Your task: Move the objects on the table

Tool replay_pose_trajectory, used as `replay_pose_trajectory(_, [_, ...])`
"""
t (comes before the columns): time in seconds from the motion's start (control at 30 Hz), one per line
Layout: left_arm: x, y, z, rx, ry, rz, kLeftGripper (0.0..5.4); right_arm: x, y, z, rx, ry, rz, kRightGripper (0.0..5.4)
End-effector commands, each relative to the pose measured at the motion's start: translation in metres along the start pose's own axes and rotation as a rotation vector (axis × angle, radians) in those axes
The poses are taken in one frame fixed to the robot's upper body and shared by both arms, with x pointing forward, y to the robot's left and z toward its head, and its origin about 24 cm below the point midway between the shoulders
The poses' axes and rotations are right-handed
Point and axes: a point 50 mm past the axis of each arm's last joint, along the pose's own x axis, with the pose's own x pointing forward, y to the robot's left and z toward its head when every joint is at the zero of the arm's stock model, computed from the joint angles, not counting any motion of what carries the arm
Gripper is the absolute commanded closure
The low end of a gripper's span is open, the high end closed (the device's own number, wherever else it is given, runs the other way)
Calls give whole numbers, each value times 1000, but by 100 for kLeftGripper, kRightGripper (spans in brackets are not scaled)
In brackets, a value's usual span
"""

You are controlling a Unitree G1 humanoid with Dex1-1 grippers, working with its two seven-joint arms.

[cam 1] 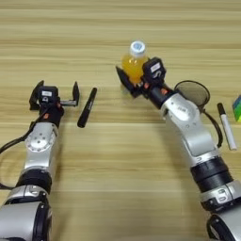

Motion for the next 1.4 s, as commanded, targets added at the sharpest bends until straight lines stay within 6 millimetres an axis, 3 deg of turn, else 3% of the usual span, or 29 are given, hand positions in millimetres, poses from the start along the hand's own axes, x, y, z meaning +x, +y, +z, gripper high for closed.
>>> replay_pose_trajectory(0.03, [3,-2,1,14,7,-2,0,-7,-21,39,-39,-110,-71,190])
replay_pose_trajectory(0.27, [3,-4,1,8,11,4,0,-39,-68,70,-157,-168,-249,190])
replay_pose_trajectory(0.53, [3,-4,1,0,7,5,0,-110,-135,92,-335,-130,-565,190])
replay_pose_trajectory(0.73, [4,-4,1,-2,7,5,0,-162,-182,92,-414,-40,-818,191])
replay_pose_trajectory(0.9, [4,-3,1,-3,8,5,0,-184,-200,72,-390,48,-905,191])
replay_pose_trajectory(0.97, [4,-3,1,-3,8,5,0,-188,-202,53,-375,115,-909,191])
replay_pose_trajectory(1.17, [4,-2,2,-3,7,7,0,-192,-199,4,-285,227,-905,191])
replay_pose_trajectory(1.4, [4,-2,2,-2,5,9,0,-196,-202,-28,-247,304,-918,191])
